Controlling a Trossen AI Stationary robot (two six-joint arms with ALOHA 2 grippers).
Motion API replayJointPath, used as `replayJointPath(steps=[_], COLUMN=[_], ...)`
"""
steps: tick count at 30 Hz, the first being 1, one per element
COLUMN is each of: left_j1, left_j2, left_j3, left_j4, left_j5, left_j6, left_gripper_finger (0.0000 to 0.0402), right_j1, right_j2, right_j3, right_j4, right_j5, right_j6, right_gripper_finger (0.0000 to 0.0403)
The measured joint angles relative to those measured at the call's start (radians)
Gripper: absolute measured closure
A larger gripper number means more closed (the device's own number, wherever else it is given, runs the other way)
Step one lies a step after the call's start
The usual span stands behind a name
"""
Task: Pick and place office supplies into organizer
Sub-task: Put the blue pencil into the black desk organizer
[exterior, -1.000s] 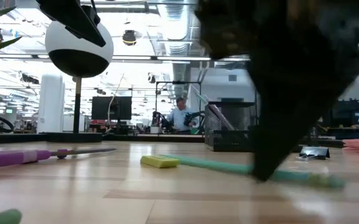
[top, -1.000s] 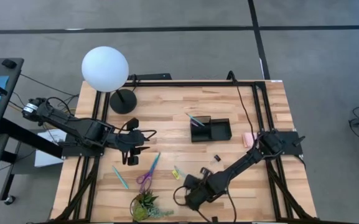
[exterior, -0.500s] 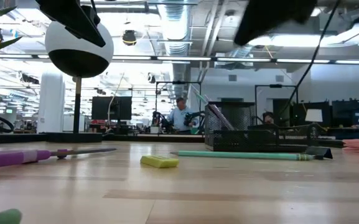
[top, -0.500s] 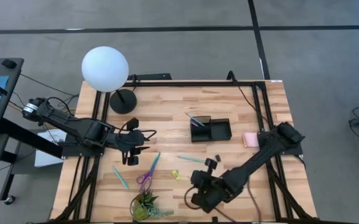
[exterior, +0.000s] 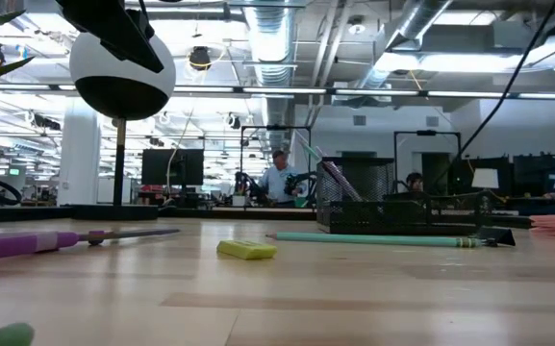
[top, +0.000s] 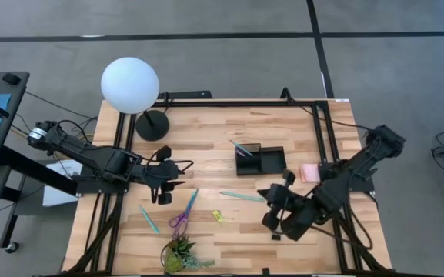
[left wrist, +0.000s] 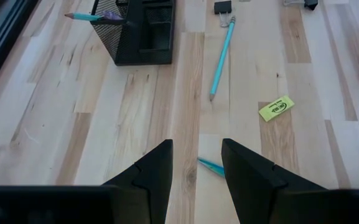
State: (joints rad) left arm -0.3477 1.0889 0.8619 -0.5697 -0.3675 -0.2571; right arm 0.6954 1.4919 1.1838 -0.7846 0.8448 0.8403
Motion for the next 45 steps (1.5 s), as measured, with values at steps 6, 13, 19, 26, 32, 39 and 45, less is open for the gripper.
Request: replayJointPath(steps=[6, 13, 19, 26, 32, 39, 45], left_j1=[0.000, 0.000, 0.000, 0.000, 0.000, 0.000, 0.000], left_j2=[0.000, 0.000, 0.000, 0.000, 0.000, 0.000, 0.000], left_j3=[0.000, 0.000, 0.000, 0.000, 0.000, 0.000, 0.000], left_j4=[0.000, 0.000, 0.000, 0.001, 0.001, 0.002, 0.002], left_j5=[-0.005, -0.006, -0.008, -0.016, -0.035, -0.057, -0.058], left_j6=[-0.007, -0.010, -0.019, -0.036, -0.059, -0.093, -0.096], left_gripper_finger=[0.0267, 0.0267, 0.0267, 0.0267, 0.0267, 0.0267, 0.0267], right_j1=[-0.019, -0.056, -0.091, -0.118, -0.161, -0.168, -0.145], right_j2=[-0.001, 0.066, 0.086, 0.085, 0.085, 0.123, 0.244], right_j3=[-0.372, -0.636, -0.727, -0.727, -0.727, -0.725, -0.725], right_j4=[0.661, 1.126, 1.257, 1.230, 1.197, 1.213, 1.338], right_j5=[-0.047, -0.080, -0.137, -0.183, -0.223, -0.323, -0.324], right_j6=[-0.216, -0.334, -0.295, -0.374, -0.361, -0.291, -0.290], right_gripper_finger=[0.0403, 0.0403, 0.0402, 0.0360, 0.0301, 0.0273, 0.0277])
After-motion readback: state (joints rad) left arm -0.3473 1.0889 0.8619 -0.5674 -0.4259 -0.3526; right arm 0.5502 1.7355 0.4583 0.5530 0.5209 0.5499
